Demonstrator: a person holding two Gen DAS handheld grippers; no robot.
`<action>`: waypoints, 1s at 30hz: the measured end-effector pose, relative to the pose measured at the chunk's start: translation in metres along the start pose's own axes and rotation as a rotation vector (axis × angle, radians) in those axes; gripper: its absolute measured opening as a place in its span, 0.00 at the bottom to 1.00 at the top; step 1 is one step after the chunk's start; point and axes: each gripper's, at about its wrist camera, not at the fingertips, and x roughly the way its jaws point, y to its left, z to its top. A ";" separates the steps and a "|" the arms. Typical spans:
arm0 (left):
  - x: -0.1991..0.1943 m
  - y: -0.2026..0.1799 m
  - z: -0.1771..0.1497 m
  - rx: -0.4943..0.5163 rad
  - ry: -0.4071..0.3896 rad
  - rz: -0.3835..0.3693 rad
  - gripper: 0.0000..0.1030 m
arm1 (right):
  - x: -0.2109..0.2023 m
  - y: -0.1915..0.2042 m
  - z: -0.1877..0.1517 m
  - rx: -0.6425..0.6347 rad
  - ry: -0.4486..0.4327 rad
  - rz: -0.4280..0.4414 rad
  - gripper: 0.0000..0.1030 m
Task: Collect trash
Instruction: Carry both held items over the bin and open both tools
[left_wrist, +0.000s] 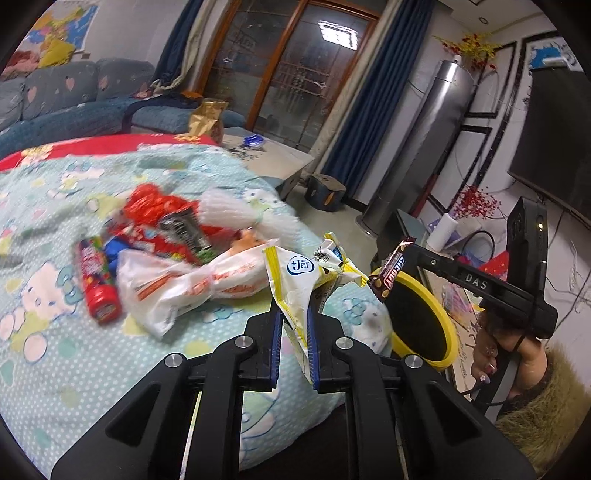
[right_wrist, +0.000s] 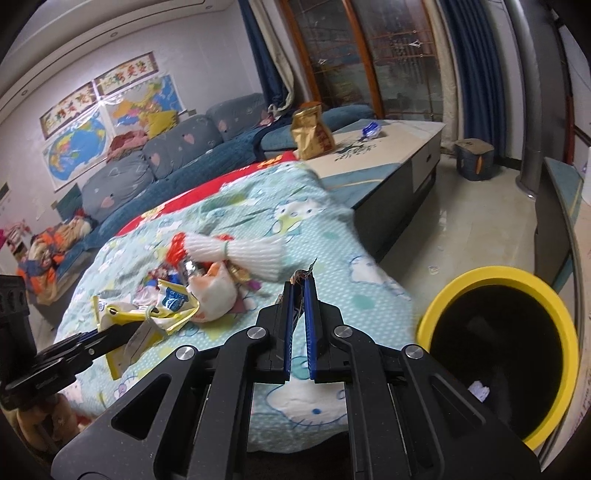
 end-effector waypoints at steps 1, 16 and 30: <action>0.001 -0.004 0.001 0.009 0.000 -0.007 0.11 | -0.003 -0.003 0.002 0.004 -0.012 -0.007 0.03; 0.035 -0.057 0.015 0.126 0.024 -0.087 0.11 | -0.033 -0.058 0.014 0.116 -0.102 -0.104 0.03; 0.070 -0.097 0.014 0.189 0.059 -0.148 0.11 | -0.054 -0.116 0.012 0.237 -0.157 -0.197 0.03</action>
